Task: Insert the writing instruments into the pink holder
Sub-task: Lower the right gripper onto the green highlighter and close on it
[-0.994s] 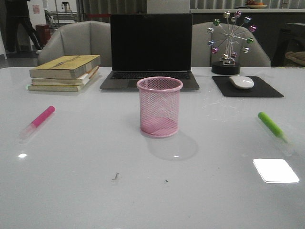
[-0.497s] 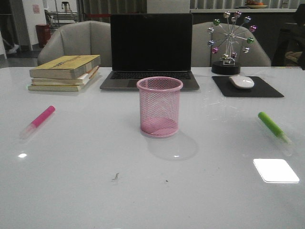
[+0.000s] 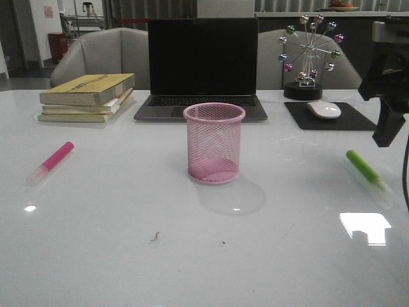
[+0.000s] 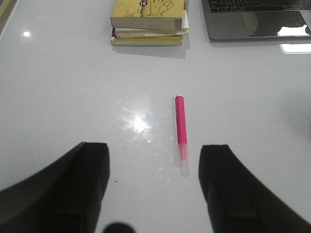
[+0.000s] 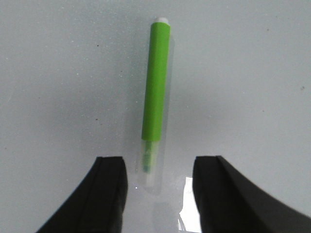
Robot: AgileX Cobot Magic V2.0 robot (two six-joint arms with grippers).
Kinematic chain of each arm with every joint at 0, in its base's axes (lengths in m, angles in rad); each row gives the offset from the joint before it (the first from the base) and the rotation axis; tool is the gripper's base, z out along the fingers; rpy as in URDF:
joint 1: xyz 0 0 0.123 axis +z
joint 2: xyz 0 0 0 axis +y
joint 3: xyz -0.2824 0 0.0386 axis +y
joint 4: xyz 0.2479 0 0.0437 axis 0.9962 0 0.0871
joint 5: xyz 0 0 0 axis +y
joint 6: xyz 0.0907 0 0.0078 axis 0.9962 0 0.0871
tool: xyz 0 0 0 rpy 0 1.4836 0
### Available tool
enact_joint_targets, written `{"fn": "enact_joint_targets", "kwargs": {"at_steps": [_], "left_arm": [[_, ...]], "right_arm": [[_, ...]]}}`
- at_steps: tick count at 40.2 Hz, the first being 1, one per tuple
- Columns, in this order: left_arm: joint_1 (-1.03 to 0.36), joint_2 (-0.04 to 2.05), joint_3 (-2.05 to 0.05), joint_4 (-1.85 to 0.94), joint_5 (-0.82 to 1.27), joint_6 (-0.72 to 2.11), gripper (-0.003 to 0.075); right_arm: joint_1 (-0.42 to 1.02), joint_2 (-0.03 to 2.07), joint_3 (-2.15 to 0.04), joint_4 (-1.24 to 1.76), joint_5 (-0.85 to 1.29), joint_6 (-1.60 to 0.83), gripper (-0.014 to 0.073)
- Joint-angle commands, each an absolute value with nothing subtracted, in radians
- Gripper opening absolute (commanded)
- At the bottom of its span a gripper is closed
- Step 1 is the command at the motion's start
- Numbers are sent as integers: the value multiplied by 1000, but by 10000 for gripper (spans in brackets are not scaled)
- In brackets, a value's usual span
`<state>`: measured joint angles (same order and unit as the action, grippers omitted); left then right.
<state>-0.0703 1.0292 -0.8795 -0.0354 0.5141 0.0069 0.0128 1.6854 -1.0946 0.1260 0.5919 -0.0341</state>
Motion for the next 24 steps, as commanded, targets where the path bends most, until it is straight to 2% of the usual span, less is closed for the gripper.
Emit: {"fn": "enact_joint_targets", "kwargs": {"at_steps": [1,24], "left_arm": [[-77,1017,-915,-43,452,6,469],[-77,1017,-915,-43,452,6,469]], "right_arm": [[10,1678,-1129,132,522,-38,431],[62,1823,-1179,134,444,-46,431]]}}
